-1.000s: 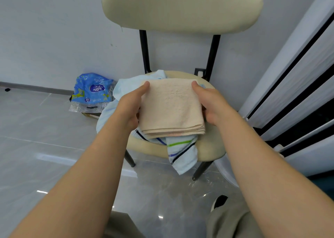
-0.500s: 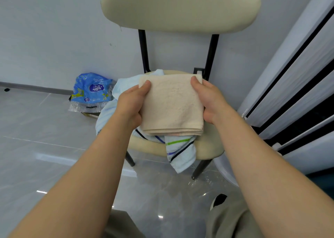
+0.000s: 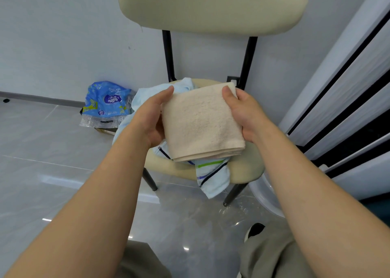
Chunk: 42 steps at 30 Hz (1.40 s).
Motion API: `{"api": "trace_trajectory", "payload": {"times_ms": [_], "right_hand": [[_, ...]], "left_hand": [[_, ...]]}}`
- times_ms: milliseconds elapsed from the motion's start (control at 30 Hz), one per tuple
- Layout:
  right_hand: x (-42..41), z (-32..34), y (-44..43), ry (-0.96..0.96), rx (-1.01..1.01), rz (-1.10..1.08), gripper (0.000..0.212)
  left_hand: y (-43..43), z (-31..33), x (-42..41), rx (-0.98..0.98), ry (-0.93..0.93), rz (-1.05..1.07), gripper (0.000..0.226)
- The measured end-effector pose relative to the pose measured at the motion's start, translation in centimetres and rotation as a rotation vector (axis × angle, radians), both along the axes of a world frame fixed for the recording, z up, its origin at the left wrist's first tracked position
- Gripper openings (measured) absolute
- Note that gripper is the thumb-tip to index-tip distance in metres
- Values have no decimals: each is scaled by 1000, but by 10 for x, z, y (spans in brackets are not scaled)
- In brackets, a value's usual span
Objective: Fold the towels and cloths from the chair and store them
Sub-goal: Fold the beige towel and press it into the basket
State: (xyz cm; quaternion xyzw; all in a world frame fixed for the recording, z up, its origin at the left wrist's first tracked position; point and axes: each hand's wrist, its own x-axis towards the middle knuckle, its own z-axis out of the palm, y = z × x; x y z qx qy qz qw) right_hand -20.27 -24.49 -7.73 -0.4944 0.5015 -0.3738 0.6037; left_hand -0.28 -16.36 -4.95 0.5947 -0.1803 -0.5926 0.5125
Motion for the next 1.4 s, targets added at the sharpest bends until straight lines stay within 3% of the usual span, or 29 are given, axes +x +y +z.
{"api": "trace_trajectory", "payload": {"times_ms": [333, 500, 600, 700, 767, 933, 1033, 1200, 1300, 1400], "right_hand": [[1, 8, 6, -9, -19, 24, 25], [7, 3, 9, 89, -88, -31, 20], [8, 2, 8, 104, -131, -94, 19], [8, -7, 7, 141, -156, -112, 18], [11, -18, 6, 158, -158, -107, 20], [20, -50, -12, 244, -186, -111, 31], [24, -68, -21, 345, -250, -128, 28], [25, -66, -20, 453, -214, -91, 16], [31, -38, -18, 560, -100, -19, 17], [38, 29, -11, 636, 55, 10, 24]], "left_hand": [[2, 6, -5, -69, -118, 89, 14], [0, -6, -7, -89, -184, 157, 18], [-2, -10, -3, -103, -88, 193, 39], [-1, -24, 1, -33, 37, 46, 35], [-2, -36, 1, 20, -119, 11, 30], [-11, -72, -11, -107, -805, 64, 41], [-22, -92, -13, -121, -928, 139, 45], [-23, -86, -16, -110, -884, 124, 34], [-24, -60, -11, 49, -778, 20, 35], [-26, 11, 1, 234, -644, -83, 41]]}}
